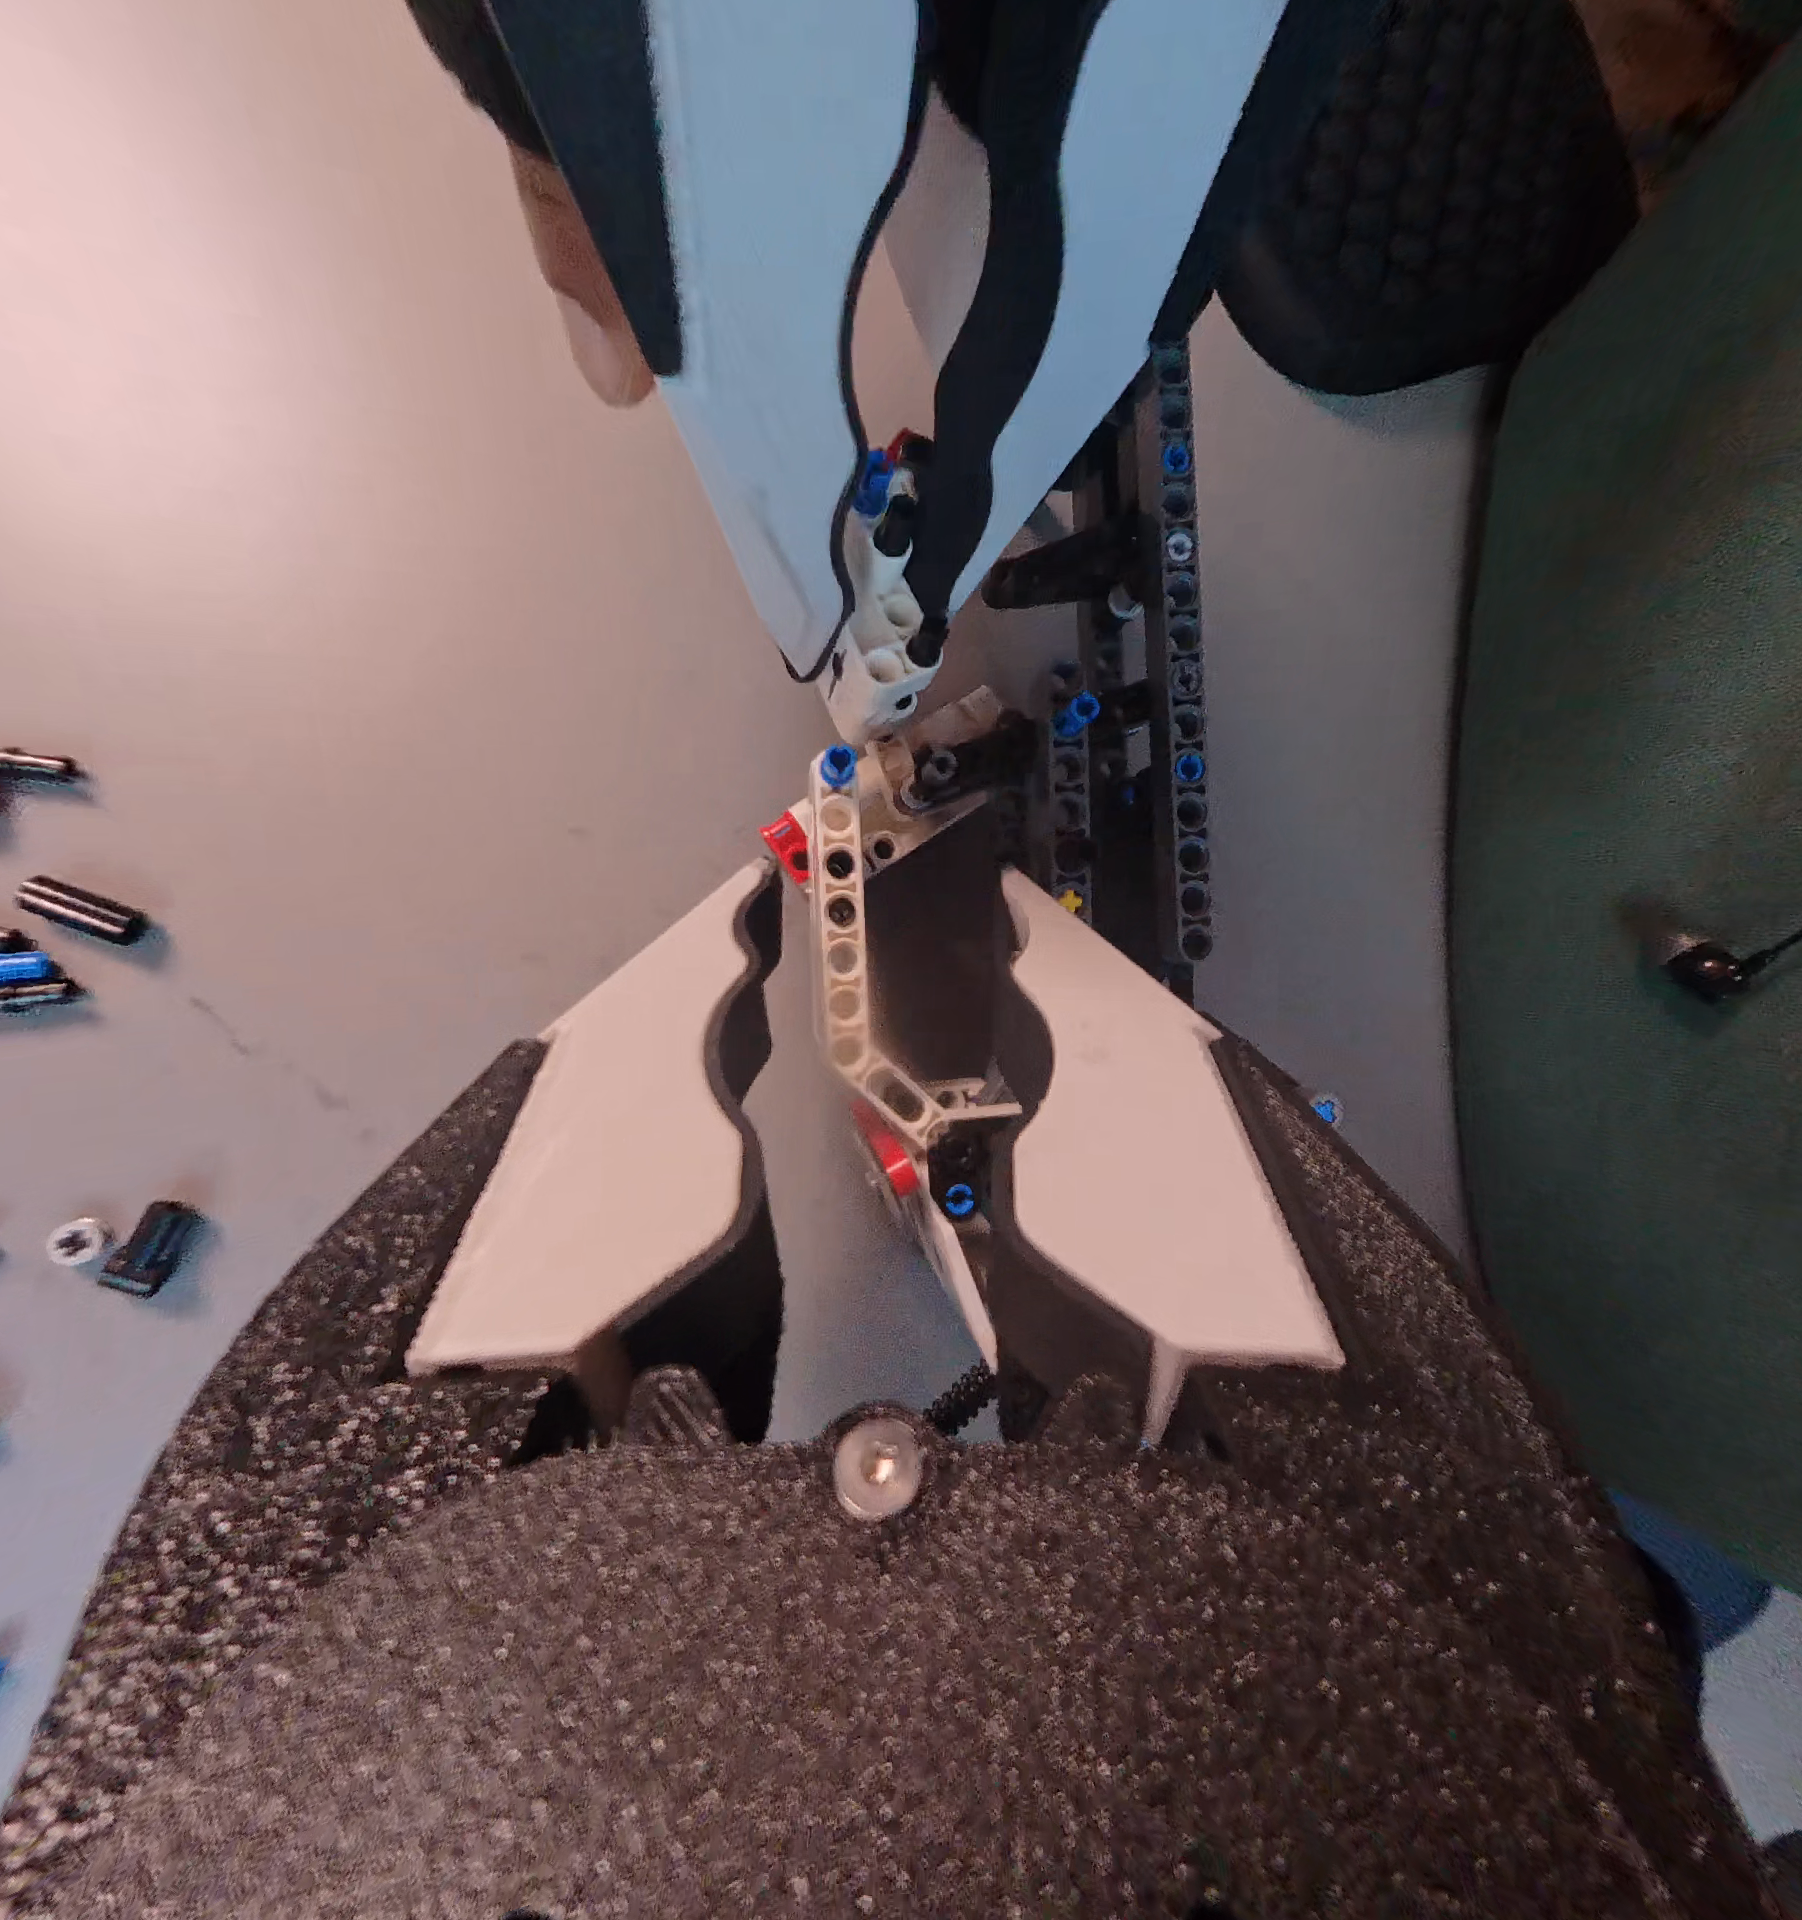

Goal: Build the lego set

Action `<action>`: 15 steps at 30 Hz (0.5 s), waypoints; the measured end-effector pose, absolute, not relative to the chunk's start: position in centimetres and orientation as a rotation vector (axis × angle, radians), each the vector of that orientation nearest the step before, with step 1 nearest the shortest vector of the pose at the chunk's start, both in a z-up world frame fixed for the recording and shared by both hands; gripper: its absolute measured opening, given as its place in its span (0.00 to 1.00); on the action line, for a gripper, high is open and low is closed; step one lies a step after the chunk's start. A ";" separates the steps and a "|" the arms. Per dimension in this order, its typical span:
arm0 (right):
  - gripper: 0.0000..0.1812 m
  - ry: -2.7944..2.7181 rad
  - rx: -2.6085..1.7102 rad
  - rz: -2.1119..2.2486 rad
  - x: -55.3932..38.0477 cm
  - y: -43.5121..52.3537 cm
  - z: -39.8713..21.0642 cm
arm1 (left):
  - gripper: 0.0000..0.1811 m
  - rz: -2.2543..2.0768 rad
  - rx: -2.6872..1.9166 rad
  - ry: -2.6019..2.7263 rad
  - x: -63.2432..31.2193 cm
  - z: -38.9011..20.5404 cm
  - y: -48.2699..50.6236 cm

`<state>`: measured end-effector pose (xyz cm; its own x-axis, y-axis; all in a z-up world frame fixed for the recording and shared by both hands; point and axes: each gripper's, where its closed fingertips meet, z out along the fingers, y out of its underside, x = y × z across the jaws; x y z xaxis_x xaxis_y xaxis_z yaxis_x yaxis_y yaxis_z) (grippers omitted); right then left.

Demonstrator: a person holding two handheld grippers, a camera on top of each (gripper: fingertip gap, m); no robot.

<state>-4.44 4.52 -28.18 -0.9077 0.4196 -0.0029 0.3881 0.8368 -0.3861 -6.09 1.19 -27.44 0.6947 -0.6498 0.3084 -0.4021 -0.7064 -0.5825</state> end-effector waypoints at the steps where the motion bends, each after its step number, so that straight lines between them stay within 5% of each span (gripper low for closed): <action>1: 0.08 -2.947 -0.628 0.574 -4.4 4.4 -28.2 | 0.18 -0.745 -2.430 0.779 -5.8 -27.5 1.2; 15: 0.08 -3.133 -0.465 0.421 -3.9 4.6 -28.3 | 0.09 -0.724 -2.423 0.761 -5.8 -27.5 1.4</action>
<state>-3.88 4.64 -28.35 -0.9563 0.2782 -0.0904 0.2922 0.9230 -0.2504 -5.83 1.36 -27.52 0.7028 -0.6282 0.3338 -0.3648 -0.7211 -0.5890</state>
